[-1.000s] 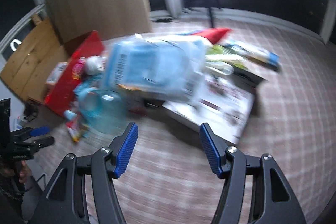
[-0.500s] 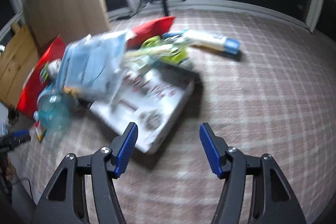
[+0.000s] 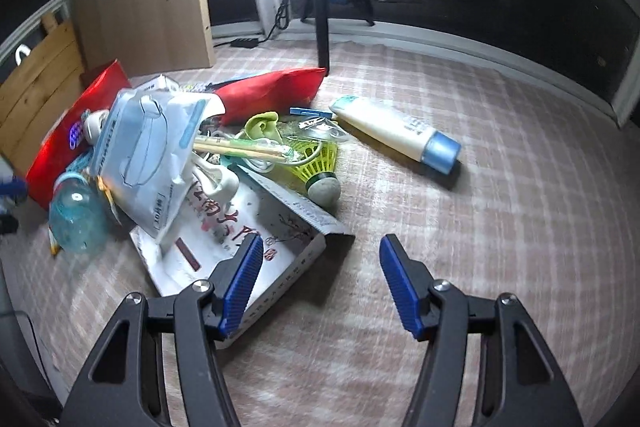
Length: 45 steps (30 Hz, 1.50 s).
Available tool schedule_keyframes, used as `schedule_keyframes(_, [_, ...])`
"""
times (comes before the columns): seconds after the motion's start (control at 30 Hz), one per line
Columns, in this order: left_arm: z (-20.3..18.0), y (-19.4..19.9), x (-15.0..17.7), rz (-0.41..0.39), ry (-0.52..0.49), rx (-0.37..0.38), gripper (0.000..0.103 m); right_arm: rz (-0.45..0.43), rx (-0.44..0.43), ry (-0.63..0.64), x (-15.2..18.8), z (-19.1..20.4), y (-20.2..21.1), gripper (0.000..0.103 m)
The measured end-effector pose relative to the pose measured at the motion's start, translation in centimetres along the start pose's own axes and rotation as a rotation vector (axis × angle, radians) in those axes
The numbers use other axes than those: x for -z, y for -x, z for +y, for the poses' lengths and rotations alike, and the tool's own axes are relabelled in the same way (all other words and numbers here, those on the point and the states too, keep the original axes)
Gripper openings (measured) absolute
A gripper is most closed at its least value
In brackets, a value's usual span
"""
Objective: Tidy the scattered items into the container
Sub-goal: 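Move both tools back over the pile toward the red pouch and lotion bottle, then grasp the red pouch with the left gripper while the right gripper grasps the white lotion bottle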
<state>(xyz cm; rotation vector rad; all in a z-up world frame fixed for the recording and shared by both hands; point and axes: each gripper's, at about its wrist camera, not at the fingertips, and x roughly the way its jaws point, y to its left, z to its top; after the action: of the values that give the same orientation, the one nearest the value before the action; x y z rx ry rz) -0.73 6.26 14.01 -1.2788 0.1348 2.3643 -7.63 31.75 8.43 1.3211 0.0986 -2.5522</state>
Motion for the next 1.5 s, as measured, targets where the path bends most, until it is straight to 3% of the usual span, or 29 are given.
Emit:
schedule_keyframes(0.13, [-5.7, -3.3, -4.2, 0.0, -0.228, 0.009, 0.065, 0.003, -0.015, 0.026, -0.2, -0.7, -0.4, 0.057])
schedule_keyframes(0.3, [-7.0, -5.5, -9.0, 0.019, -0.348, -0.007, 0.064, -0.021, -0.036, -0.03, -0.8, -2.9, 0.4, 0.051])
schedule_keyframes(0.43, [-5.2, -7.7, -13.2, 0.063, -0.311, -0.041, 0.064, -0.047, -0.005, -0.082, -1.9, -5.3, 0.8, 0.051])
schedule_keyframes(0.5, [-4.6, -9.5, -14.7, 0.102, -0.275, -0.014, 0.064, -0.043, 0.03, -0.083, -2.9, -6.4, 0.3, 0.051])
schedule_keyframes(0.67, [-5.5, -14.3, -17.1, 0.177, -0.285, -0.024, 0.064, 0.002, 0.077, 0.016, -6.3, -8.3, -2.9, 0.051])
schedule_keyframes(0.83, [-6.3, -18.2, -18.4, 0.234, -0.297, -0.027, 0.063, 0.111, 0.06, 0.164, -9.2, -9.3, -7.3, 0.055])
schedule_keyframes(0.97, [-6.4, -20.0, -18.9, 0.261, -0.304, -0.035, 0.062, 0.185, -0.028, 0.254, -10.4, -9.2, -9.8, 0.059])
schedule_keyframes(1.13, [-5.7, -22.1, -18.6, 0.307, -0.274, -0.037, 0.044, 0.232, -0.065, 0.385, -10.7, -7.8, -11.6, 0.059])
schedule_keyframes(1.3, [-5.2, -22.9, -18.5, 0.313, -0.27, -0.045, 0.042, 0.286, -0.097, 0.446, -10.8, -7.0, -14.0, 0.06])
schedule_keyframes(1.4, [-5.1, -22.8, -18.6, 0.304, -0.268, -0.041, 0.038, 0.293, -0.137, 0.409, -11.0, -7.2, -14.7, 0.06])
schedule_keyframes(1.43, [-5.1, -22.7, -18.7, 0.3, -0.267, -0.038, 0.034, 0.284, -0.143, 0.382, -11.2, -7.5, -14.6, 0.053])
schedule_keyframes(1.5, [-5.0, -22.2, -18.8, 0.286, -0.263, -0.037, 0.028, 0.277, -0.157, 0.331, -11.3, -8.2, -14.4, 0.05])
